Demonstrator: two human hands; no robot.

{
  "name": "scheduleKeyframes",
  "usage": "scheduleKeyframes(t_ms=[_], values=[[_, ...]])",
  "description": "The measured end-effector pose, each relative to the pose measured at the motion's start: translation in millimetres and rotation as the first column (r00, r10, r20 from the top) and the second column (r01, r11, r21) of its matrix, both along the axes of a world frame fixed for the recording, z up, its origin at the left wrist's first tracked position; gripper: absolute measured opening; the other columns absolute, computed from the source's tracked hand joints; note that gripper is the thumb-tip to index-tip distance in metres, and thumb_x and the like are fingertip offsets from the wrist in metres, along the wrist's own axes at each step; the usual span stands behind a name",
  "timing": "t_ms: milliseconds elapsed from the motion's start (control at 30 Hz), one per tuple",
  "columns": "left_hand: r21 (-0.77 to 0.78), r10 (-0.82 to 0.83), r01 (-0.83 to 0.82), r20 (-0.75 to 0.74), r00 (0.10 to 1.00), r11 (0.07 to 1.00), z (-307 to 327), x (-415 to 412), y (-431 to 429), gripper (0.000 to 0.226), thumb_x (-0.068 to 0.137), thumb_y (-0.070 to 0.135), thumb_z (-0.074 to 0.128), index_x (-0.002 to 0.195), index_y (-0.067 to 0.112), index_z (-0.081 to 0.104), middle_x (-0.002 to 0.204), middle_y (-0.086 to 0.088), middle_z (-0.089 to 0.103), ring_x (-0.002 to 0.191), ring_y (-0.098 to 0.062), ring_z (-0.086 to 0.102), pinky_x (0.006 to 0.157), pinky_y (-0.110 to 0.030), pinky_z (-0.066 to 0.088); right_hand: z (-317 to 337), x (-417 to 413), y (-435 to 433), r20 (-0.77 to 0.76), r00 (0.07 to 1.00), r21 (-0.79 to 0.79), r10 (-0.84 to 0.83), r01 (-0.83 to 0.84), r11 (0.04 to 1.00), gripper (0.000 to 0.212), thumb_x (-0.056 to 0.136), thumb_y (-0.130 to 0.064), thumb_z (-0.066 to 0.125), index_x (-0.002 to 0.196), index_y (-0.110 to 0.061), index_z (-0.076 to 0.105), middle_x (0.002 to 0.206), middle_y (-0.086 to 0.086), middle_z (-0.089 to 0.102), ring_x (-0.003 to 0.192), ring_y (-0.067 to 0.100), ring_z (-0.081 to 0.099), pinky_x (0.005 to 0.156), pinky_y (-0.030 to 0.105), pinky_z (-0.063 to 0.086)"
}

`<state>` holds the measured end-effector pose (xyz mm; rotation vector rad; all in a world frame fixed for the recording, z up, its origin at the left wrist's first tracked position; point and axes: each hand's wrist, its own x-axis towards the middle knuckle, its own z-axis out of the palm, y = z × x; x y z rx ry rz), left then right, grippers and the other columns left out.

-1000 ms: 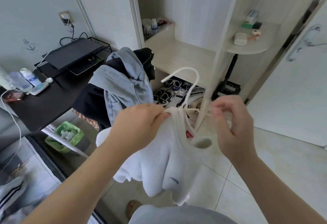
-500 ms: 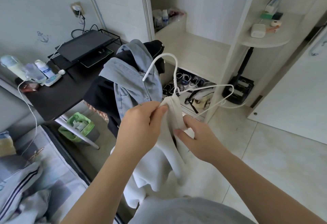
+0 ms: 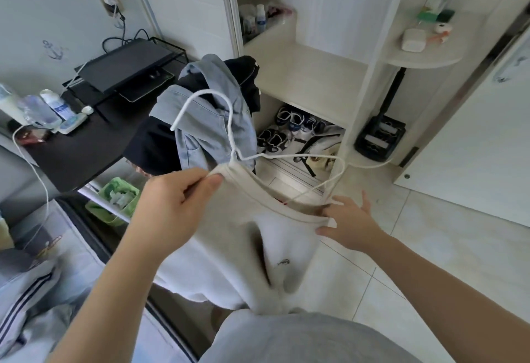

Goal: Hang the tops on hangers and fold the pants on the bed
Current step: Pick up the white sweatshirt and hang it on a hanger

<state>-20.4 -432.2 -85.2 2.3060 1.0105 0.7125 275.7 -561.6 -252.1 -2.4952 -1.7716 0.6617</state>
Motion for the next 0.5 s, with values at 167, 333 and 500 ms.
scheduleKeyframes(t_ms=[167, 333, 500], values=[[-0.047, -0.098, 0.091, -0.154, 0.983, 0.995, -9, -10, 6, 0.047, 0.1, 0.041, 0.055, 0.067, 0.008, 0.06, 0.054, -0.011, 0.042, 0.047, -0.01, 0.036, 0.048, -0.022, 0.028, 5, 24, -11, -0.181, 0.983, 0.143, -0.033, 0.06, 0.988, 0.015, 0.097, -0.035, 0.06, 0.108, -0.026, 0.065, 0.111, -0.009, 0.064, 0.112, 0.017, 0.058, 0.1, 0.033, 0.04], [-0.16, -0.147, 0.109, -0.246, 0.958, 0.981, -15, -13, 5, 0.049, 0.096, 0.049, 0.051, 0.064, 0.011, 0.051, 0.055, -0.008, 0.041, 0.048, -0.012, 0.037, 0.051, -0.021, 0.032, 47, 23, -12, -0.289, 0.957, 0.317, 0.005, 0.091, 0.944, 0.009, 0.096, -0.021, 0.064, 0.094, -0.014, 0.07, 0.097, -0.003, 0.066, 0.092, 0.015, 0.06, 0.082, 0.031, 0.046], [-0.171, -0.2, 0.162, -0.238, 0.95, 0.972, -16, 5, -7, 0.048, 0.099, 0.041, 0.054, 0.061, 0.015, 0.042, 0.05, 0.004, 0.033, 0.047, -0.01, 0.034, 0.049, -0.021, 0.031, 106, -14, -6, -0.323, 0.922, 0.477, 0.215, -0.038, 0.878, 0.007, 0.097, -0.015, 0.062, 0.094, -0.021, 0.066, 0.111, -0.004, 0.069, 0.105, 0.011, 0.06, 0.093, 0.026, 0.044]])
